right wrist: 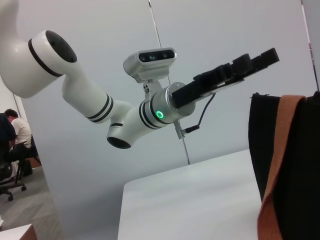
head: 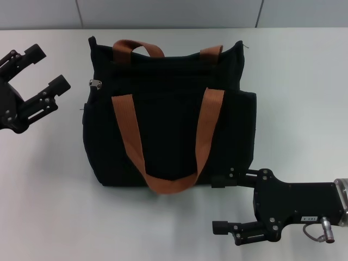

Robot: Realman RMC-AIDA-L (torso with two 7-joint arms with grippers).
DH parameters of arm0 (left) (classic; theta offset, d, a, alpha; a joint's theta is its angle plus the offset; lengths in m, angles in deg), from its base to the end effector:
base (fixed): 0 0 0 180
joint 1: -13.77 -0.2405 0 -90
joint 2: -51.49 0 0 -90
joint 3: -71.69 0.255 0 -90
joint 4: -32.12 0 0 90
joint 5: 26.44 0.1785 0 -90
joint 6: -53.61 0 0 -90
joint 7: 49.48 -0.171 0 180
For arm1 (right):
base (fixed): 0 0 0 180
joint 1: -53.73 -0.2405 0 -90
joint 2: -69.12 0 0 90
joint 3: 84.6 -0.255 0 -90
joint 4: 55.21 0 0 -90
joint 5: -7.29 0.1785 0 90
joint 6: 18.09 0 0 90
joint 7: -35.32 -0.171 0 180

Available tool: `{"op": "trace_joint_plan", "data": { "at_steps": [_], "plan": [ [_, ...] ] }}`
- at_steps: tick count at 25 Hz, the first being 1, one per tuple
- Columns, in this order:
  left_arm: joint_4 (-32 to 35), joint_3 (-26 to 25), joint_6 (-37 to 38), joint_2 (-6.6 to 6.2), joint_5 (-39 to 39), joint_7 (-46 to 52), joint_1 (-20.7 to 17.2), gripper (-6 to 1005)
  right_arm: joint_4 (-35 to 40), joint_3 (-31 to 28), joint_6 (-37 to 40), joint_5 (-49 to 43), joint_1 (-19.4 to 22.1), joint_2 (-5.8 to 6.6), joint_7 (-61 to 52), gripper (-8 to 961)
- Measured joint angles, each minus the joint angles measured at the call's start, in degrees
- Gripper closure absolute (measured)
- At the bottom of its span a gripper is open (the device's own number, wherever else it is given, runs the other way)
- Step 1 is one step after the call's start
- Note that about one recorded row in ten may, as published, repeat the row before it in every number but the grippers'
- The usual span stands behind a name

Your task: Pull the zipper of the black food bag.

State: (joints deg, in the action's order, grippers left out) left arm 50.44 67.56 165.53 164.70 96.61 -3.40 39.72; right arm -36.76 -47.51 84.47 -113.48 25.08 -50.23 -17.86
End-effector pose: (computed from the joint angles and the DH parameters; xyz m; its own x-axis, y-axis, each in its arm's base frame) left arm -0.2508 0.2732 0.0529 0.5762 -0.1259 0.8076 0.4030 -0.8159 -0.4147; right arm 0.2243 0.2280 -0.0640 0.7695 -0.2147 -0.6015 -0.2062 -0.9749 0.0842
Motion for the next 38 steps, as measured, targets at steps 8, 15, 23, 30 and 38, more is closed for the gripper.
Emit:
{"op": "trace_joint_plan", "data": {
  "at_steps": [8,15,23,30,38],
  "plan": [
    [-0.1,7.9,3.2,0.92,-0.6,0.6,1.1,256,0.0,-0.2,0.0,0.0,-0.1,-0.03,0.0,113],
    [0.3,12.0,3.0,1.77,-0.8,0.6,1.6,260,0.0,-0.2,0.0,0.0,-0.5,-0.07,-0.2,113],
    [0.4,8.3,1.0,-0.21,-4.8,0.9,-0.7,264,0.0,-0.3,0.0,0.0,-0.4,-0.09,-0.2,114],
    [4.4,11.7,-5.5,-1.07,-3.2,3.5,-0.7,267,0.0,-0.3,0.0,0.0,0.0,-0.10,-0.3,114],
    [6.0,17.3,-14.6,-0.40,-3.1,3.6,1.1,271,0.0,-0.3,0.0,0.0,0.0,-0.01,-0.4,113]
  ]
}}
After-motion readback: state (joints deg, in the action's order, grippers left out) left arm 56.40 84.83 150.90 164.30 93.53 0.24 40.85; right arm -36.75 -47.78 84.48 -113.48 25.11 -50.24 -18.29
